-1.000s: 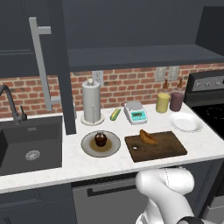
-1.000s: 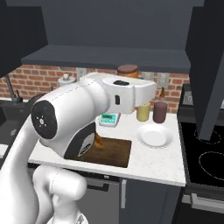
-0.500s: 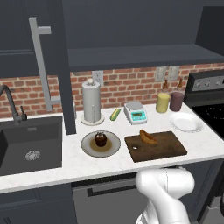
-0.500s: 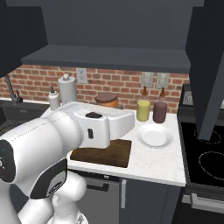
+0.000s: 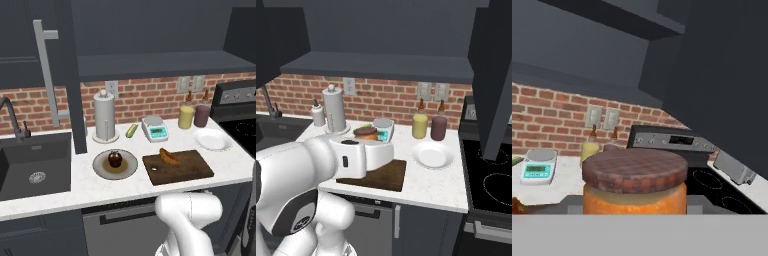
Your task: From the different types of pastries on the counter, select a croissant and place it on the cutting board. Then retrieve a jar of jam from the cabinet and place it alongside the croissant on the cutting board.
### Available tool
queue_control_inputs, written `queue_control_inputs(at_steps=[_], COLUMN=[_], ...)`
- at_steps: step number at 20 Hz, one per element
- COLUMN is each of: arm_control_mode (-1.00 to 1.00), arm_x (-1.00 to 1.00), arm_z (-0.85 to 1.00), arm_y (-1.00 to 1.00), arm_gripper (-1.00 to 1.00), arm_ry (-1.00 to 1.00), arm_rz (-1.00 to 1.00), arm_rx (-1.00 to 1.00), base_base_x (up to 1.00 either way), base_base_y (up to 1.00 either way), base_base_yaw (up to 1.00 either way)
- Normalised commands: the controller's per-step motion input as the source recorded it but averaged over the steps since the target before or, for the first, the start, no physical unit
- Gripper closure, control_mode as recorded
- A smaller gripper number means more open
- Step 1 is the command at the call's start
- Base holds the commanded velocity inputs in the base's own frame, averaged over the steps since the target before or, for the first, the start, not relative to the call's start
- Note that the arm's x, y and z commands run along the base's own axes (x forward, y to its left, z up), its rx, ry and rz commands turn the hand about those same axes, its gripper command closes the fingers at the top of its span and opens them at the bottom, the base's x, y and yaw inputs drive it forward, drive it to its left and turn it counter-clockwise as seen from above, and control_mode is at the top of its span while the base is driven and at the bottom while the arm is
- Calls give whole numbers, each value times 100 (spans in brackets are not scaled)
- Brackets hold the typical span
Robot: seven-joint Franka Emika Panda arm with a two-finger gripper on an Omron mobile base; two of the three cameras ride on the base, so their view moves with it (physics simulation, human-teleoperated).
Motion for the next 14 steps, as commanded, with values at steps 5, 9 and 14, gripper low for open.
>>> queue_control_inputs(at_steps=[5,9,14], arm_control_mode=[-100,-100,-100], arm_x=[0,1,0], arm_z=[-33,-28,-37], arm_y=[3,17,34], arm_gripper=[100,100,100], arm_ry=[4,4,1], arm_rz=[9,8,5], arm_rx=[0,0,-1], base_base_x=[0,0,0], base_base_y=[0,0,0], base_base_yaw=[0,0,0])
